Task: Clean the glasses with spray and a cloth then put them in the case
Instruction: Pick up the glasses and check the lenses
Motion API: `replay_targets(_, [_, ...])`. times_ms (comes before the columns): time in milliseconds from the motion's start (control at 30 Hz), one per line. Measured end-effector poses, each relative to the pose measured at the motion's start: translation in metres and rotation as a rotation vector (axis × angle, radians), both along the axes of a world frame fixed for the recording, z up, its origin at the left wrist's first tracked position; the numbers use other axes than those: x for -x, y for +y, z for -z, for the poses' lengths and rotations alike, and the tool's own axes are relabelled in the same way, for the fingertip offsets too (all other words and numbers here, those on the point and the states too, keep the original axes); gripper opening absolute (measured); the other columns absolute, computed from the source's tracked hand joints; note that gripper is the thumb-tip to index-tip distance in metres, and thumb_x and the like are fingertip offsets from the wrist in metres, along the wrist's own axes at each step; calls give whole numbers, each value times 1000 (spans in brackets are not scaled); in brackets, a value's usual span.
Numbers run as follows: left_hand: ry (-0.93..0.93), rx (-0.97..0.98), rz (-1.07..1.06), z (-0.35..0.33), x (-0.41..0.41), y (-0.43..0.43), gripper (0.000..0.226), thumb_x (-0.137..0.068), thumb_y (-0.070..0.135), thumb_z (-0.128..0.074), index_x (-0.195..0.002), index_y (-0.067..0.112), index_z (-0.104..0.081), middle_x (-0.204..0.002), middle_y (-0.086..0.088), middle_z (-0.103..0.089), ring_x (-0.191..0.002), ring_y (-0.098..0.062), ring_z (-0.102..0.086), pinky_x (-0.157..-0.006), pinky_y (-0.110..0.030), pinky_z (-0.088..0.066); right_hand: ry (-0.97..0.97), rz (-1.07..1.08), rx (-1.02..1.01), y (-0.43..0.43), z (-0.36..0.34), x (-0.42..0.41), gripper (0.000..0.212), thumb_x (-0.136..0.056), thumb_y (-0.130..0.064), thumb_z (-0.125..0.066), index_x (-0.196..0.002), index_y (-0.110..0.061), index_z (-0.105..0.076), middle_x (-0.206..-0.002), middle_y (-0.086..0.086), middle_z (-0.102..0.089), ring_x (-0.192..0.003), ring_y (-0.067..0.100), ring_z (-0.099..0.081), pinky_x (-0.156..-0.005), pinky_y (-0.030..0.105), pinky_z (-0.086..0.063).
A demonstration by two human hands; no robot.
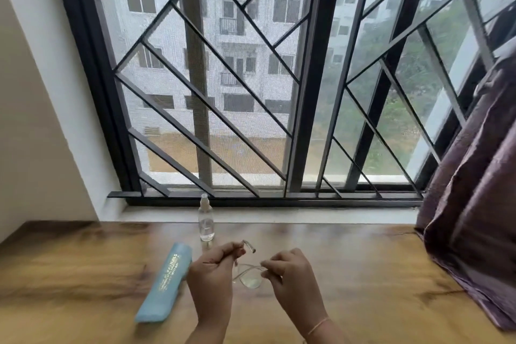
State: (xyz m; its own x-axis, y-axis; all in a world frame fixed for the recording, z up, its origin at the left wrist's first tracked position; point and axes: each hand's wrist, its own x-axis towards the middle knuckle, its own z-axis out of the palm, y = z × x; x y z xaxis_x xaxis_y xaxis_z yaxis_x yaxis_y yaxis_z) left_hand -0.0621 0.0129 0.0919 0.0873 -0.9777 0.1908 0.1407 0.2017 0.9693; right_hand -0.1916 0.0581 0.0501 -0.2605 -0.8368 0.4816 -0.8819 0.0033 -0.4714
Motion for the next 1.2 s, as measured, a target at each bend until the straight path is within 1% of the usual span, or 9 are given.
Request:
replay_targets(200, [-4, -2, -9, 0, -4, 0, 42, -67, -16, -67, -65, 26, -71, -60, 15, -70, -61, 2, -65, -61, -8, -50, -93, 32, 8, -3, -7, -5, 15, -61, -11, -66, -65, -24, -72, -58, -12, -63, -63, 12, -51, -58, 20, -42])
replay_targets(400, [24, -13, -49, 2, -8, -8, 48, -67, -15, -67, -58, 32, -72, -63, 7, -72, -66, -12, -69, -69, -20, -56, -606, 44, 90, 12, -43, -5, 35, -64, 2, -76, -57, -33, -72, -63, -16, -68, -72, 6, -61, -64, 12, -43])
replay_targets(533, [37, -22, -81, 4, -10, -15, 42, -67, -14, -67, -64, 28, -72, -66, 5, -73, -73, -23, -70, -74, -29, -57, -1005, -12, 171, 24, -62, 4, 20, -64, 15, -71, -63, -4, -74, -60, 5, -71, -59, 10, -63, -56, 12, -47])
replay_targets(700, [161, -99, -53, 6, -13, -22, 47, -72, -18, -61, -60, 26, -74, -63, 2, -72, -67, -17, -69, -70, -27, -58, -1292, -82, 223, 37, -71, 19, 11, -53, 3, -79, -61, -1, -73, -63, 13, -70, -61, 14, -65, -57, 15, -50])
replay_targets(800, [182, -117, -1, 6, -14, -25, 45, -73, -19, -60, -61, 22, -74, -64, 0, -72, -63, -11, -68, -65, -21, -57, -1345, -101, 208, 39, -69, 21, 42, -30, -20, -86, -64, 0, -73, -64, 14, -70, -63, 16, -66, -58, 16, -51])
replay_targets(933, [-39, -131, 101, 14, -16, -27, 29, -69, -12, -69, -81, 15, -74, -85, -9, -74, -74, -10, -68, -71, -12, -53, -1406, -59, 212, 38, -69, 18, 13, -51, 4, -74, -63, 0, -72, -63, 14, -69, -60, 16, -63, -54, 15, -49])
replay_targets(1033, [-204, -112, -11, 17, -19, -22, 35, -66, -1, -77, -99, 10, -72, -93, -8, -73, -87, -16, -67, -78, -23, -51, -1432, -12, 226, 37, -66, 17, 12, -56, 9, -69, -62, -2, -72, -64, 12, -70, -58, 13, -62, -54, 16, -48])
replay_targets(1100, [-276, -30, -116, 10, -15, -11, 36, -63, 3, -80, -96, 13, -73, -90, -3, -73, -82, -20, -66, -72, -25, -47, -1437, 11, 235, 36, -66, 15, 15, -59, 11, -68, -62, -2, -72, -65, 12, -71, -59, 13, -62, -56, 17, -48])
replay_targets(1200, [-372, 116, 10, 6, 4, 14, 35, -56, 10, -84, -75, 36, -71, -80, 21, -68, -73, -7, -59, -64, -10, -41, -1427, 41, 242, 35, -67, 8, 15, -61, 11, -69, -62, -3, -73, -64, 9, -71, -57, 11, -61, -59, 23, -43])
